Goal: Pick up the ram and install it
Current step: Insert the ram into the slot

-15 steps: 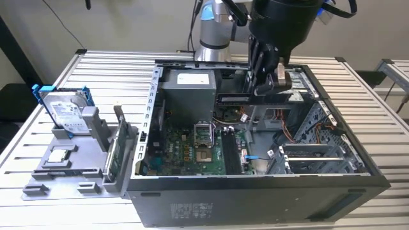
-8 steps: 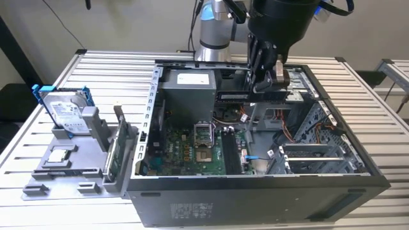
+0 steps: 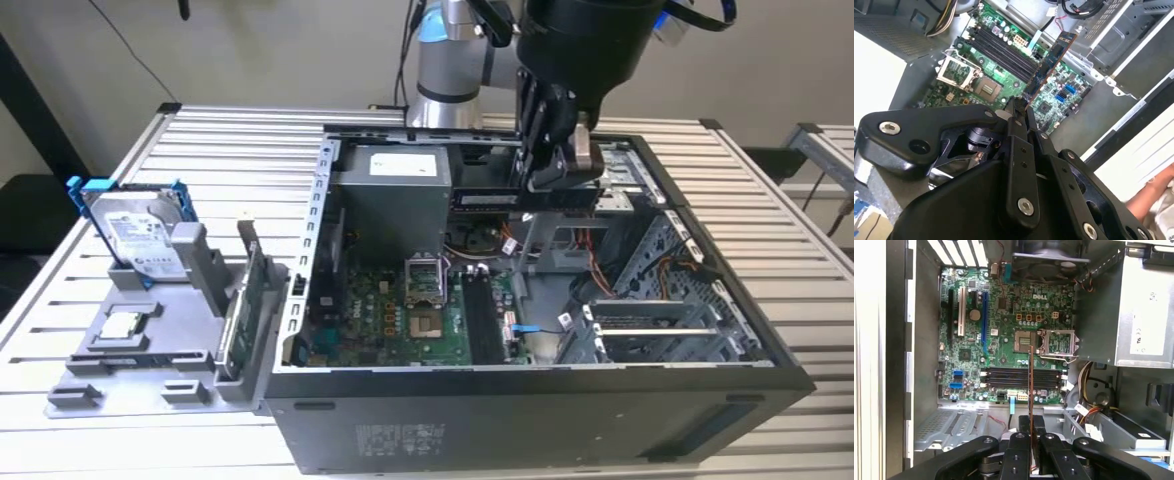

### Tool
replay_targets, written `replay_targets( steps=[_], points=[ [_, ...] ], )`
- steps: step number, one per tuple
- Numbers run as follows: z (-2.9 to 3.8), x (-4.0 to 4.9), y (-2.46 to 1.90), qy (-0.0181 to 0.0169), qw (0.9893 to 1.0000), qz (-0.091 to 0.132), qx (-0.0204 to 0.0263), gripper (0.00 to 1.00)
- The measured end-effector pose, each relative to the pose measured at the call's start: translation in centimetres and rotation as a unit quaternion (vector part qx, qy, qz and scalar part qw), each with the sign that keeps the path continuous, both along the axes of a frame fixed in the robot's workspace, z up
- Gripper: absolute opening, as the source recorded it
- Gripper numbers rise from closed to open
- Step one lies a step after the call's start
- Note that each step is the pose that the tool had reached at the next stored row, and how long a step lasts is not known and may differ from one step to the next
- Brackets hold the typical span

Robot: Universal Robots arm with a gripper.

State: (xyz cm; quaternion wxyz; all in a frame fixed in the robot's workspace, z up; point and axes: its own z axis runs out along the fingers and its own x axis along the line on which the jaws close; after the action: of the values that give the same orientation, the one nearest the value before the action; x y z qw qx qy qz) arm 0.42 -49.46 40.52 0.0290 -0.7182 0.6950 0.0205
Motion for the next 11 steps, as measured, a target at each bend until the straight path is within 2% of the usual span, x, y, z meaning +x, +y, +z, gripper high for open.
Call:
replay_targets(
  steps=[11],
  points=[
    [0.0, 0.0, 0.1, 0.0, 1.0, -0.001, 0.0, 0.15]
  ],
)
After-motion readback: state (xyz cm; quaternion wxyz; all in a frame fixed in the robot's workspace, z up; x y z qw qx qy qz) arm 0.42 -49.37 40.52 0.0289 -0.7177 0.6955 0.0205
